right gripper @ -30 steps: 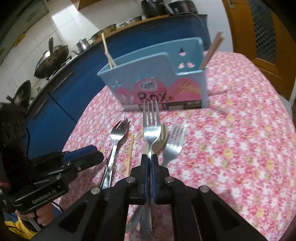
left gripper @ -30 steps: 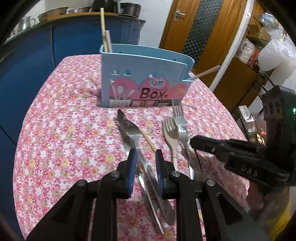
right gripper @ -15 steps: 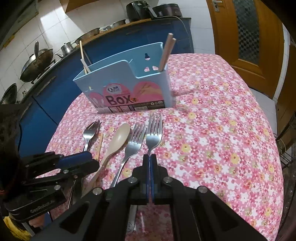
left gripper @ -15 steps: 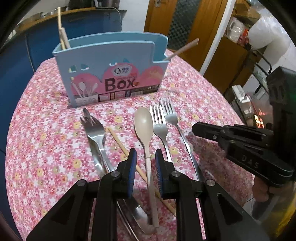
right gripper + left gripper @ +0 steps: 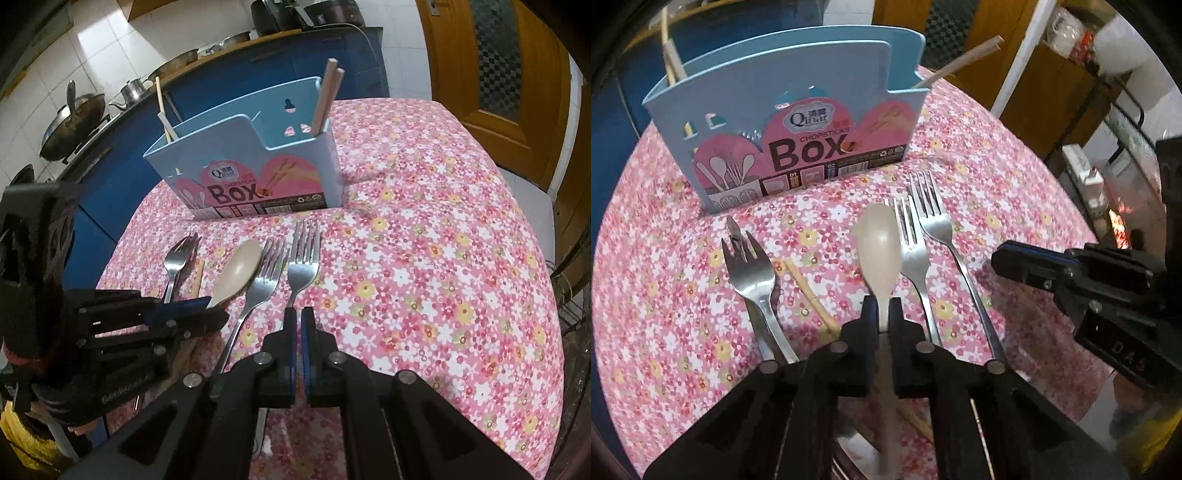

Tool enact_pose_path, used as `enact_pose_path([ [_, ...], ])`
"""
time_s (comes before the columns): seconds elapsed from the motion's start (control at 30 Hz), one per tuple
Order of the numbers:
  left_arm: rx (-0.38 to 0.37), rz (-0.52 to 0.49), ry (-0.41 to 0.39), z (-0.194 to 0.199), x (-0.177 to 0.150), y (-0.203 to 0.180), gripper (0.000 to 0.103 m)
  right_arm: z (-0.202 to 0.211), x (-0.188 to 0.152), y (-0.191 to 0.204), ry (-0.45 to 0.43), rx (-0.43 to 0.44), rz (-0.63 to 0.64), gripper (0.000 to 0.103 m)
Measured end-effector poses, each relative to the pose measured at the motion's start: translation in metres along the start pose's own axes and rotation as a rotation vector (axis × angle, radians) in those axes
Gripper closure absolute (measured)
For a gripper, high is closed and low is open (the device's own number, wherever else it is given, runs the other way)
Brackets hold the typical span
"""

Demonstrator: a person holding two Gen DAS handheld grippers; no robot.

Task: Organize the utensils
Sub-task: 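Grasp the beige spoon with the left gripper while the right lifts its metal fork, then carry the metal fork and beige spoon upright over the blue Box holder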

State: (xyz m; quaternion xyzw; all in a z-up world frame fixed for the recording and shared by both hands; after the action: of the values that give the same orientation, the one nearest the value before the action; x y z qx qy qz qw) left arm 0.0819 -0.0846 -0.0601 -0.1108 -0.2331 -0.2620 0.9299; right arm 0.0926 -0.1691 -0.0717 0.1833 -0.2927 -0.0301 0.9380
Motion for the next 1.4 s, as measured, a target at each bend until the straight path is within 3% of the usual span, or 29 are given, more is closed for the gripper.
enact_pose_path([
  [0.2, -0.037, 0.061, -0.048, 0.011, -0.004, 0.013, 0.099, -0.005, 0.004, 0.008, 0.061, -0.012, 0.042, 0.092],
  [0.47, -0.013, 0.108, -0.172, 0.048, -0.006, 0.029, 0.099, -0.024, 0.001, 0.012, 0.229, -0.086, 0.092, 0.09],
  [0.77, -0.023, 0.136, -0.234, 0.067, -0.012, 0.042, 0.099, -0.044, 0.001, 0.018, 0.398, -0.158, 0.109, 0.09],
  [0.97, -0.025, 0.148, -0.263, 0.075, -0.015, 0.05, 0.099, -0.059, 0.005, 0.034, 0.516, -0.212, 0.15, 0.078],
  [1.07, -0.03, 0.16, -0.275, 0.077, -0.016, 0.054, 0.099, -0.064, 0.009, 0.035, 0.51, -0.241, 0.164, 0.093],
  [1.27, -0.038, 0.164, -0.29, 0.077, -0.017, 0.055, 0.099, -0.055, 0.012, 0.025, 0.448, -0.173, 0.118, 0.096],
  [1.4, -0.038, 0.149, -0.326, 0.085, -0.016, 0.049, 0.099, -0.039, 0.014, 0.027, 0.363, -0.068, 0.05, 0.098],
])
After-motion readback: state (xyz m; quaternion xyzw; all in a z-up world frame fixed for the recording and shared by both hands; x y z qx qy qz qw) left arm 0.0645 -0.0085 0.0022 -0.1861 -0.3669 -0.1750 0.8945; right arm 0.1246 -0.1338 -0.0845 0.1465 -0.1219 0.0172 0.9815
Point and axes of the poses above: each gripper's, at about its wrist camera, not at the fingertips, and z roughly against the way its jaws point, y to its left, x to its top, the point moved 7 cm from there along -z, roughly the way its jaws point, and after that the axes turned 10 degrees about -z, right-handed, at the moved point
